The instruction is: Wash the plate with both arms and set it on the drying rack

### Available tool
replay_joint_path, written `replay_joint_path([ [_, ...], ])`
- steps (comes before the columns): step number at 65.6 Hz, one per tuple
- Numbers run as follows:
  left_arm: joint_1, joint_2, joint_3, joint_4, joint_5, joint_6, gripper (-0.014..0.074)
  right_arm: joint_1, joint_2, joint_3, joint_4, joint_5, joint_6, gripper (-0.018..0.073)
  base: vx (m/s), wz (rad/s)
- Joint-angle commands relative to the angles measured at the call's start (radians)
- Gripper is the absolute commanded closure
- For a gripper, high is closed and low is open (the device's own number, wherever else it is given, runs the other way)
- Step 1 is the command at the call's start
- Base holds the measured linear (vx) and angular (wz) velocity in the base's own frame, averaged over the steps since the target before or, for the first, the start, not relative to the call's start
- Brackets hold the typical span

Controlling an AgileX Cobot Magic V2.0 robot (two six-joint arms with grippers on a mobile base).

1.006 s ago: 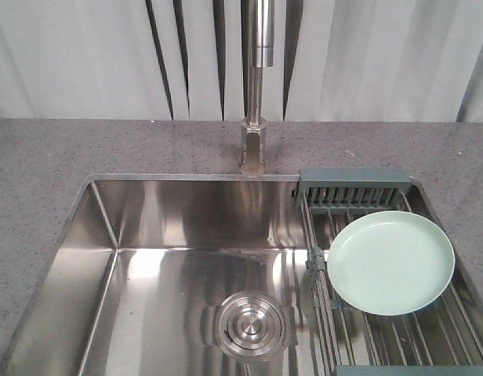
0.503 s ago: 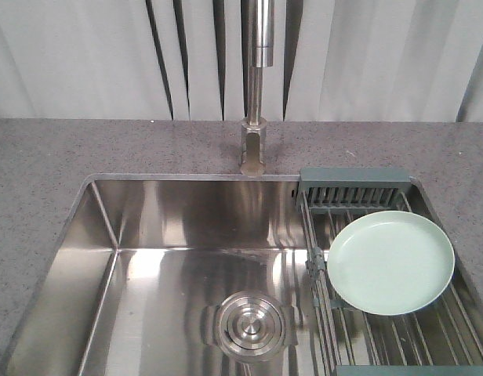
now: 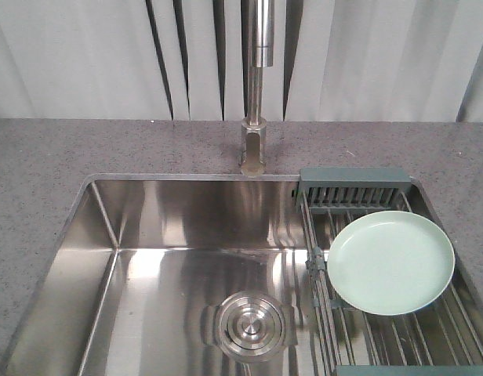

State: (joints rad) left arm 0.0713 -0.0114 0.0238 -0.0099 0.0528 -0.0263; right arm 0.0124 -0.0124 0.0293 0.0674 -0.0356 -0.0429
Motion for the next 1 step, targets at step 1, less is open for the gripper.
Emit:
replay_joint_path([
  [1, 0.002, -0.015, -0.029, -0.007, -0.075, -0.001, 0.0603, -0.005, -0.003, 0.002, -0.008, -0.071, -0.011, 0.0566, 0.00, 0.00],
])
